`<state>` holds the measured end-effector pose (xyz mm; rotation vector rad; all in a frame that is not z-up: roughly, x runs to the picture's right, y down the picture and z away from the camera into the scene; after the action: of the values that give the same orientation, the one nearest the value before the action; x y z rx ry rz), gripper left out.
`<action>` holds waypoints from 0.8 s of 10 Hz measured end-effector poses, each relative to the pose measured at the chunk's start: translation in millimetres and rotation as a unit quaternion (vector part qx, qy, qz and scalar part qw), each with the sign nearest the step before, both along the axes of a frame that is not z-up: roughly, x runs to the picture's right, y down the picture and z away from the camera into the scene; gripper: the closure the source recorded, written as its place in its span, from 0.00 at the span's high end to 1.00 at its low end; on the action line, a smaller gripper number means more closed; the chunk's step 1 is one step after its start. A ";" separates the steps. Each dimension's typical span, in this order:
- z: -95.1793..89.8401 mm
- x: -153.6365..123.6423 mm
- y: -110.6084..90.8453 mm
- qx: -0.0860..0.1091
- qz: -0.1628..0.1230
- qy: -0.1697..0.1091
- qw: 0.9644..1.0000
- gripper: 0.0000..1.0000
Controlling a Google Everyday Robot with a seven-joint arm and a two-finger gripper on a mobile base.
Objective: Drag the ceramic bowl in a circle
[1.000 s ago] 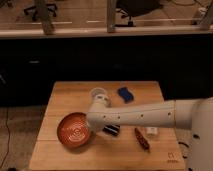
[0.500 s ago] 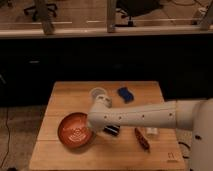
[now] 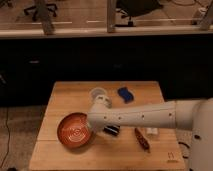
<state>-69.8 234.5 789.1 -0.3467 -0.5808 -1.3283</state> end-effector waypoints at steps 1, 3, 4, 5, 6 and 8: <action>0.4 0.3 -0.1 0.000 -0.001 -0.001 1.000 0.00; 1.8 0.7 -2.5 0.003 -0.004 -0.003 1.000 0.00; 2.7 1.1 -2.9 0.003 -0.005 -0.004 1.000 0.00; 3.8 1.5 -3.4 0.003 -0.006 -0.005 1.000 0.00; 4.5 1.4 -4.6 0.005 -0.007 -0.006 1.000 0.00; 4.0 1.2 -2.5 0.004 -0.009 -0.008 1.000 0.00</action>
<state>-68.6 231.9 793.2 -0.3354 -0.5855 -1.3514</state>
